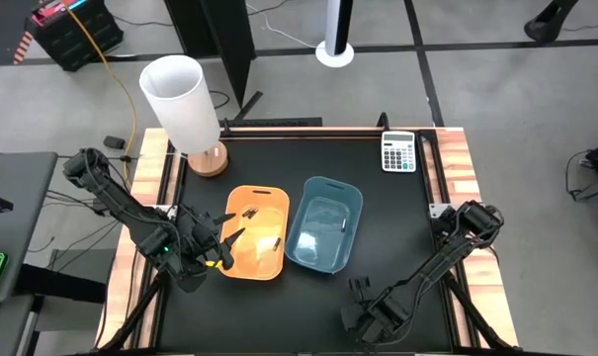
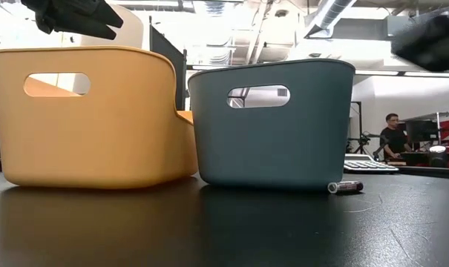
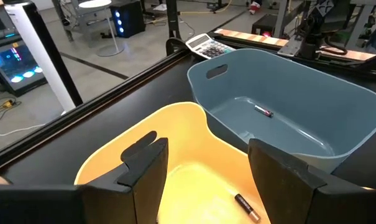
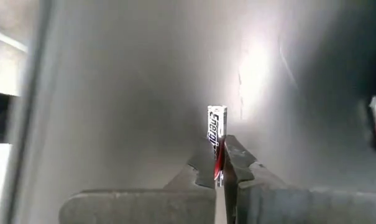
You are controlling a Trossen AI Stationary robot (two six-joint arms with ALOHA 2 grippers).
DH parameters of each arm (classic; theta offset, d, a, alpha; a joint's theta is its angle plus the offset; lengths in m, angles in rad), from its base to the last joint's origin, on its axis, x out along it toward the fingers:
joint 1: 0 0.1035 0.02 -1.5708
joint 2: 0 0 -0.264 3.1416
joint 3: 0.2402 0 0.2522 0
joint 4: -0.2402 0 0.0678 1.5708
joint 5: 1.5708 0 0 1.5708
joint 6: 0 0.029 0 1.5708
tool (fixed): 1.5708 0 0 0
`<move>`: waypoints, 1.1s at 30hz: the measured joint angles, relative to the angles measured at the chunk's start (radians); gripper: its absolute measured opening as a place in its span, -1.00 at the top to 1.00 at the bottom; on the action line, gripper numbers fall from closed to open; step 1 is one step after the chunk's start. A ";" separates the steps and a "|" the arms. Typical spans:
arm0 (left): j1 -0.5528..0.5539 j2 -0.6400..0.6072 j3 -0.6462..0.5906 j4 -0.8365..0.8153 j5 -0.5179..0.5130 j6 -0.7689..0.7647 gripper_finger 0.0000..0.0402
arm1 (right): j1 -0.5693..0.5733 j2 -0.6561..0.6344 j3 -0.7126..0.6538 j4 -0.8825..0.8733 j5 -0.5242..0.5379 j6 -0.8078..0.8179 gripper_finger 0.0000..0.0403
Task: Sort batteries
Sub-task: Put the bottom silver battery into the blue bin
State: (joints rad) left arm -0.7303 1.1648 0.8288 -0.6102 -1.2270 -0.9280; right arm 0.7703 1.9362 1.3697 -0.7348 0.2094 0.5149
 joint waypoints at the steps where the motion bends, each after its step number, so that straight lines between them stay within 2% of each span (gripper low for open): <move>1: 0.000 0.000 0.000 0.000 0.000 0.000 -0.08 | -0.002 0.000 0.020 -0.013 0.014 -0.013 0.96; 5: 0.000 0.000 0.000 0.003 0.000 -0.001 -0.08 | -0.014 0.000 0.124 -0.118 0.091 -0.083 0.96; 12: 0.000 0.000 0.000 0.034 0.000 0.021 -0.08 | -0.079 -0.003 0.359 -0.404 0.317 -0.213 0.96; 15: 0.000 0.000 0.000 0.054 0.000 0.043 -0.08 | -0.142 -0.005 0.417 -0.478 0.362 -0.268 0.96; 19: 0.000 0.000 0.000 0.056 0.000 0.048 -0.08 | -0.239 -0.005 0.432 -0.503 0.367 -0.331 0.91; 22: 0.000 0.000 0.000 0.056 0.000 0.048 -0.08 | -0.307 -0.005 0.432 -0.506 0.347 -0.338 0.75; 26: 0.000 0.000 0.000 0.056 0.015 0.049 -0.08 | -0.363 -0.005 0.432 -0.505 0.317 -0.342 0.39; 30: 0.000 0.000 0.000 0.056 0.020 0.049 -0.08 | -0.365 -0.005 0.433 -0.504 0.314 -0.360 0.02; 33: 0.000 0.000 0.000 0.056 0.020 0.049 -0.08 | -0.342 -0.005 0.433 -0.503 0.314 -0.352 -0.16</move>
State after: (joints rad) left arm -0.7303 1.1648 0.8284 -0.5543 -1.2072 -0.8795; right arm 0.4283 1.9316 1.8027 -1.2380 0.5233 0.1629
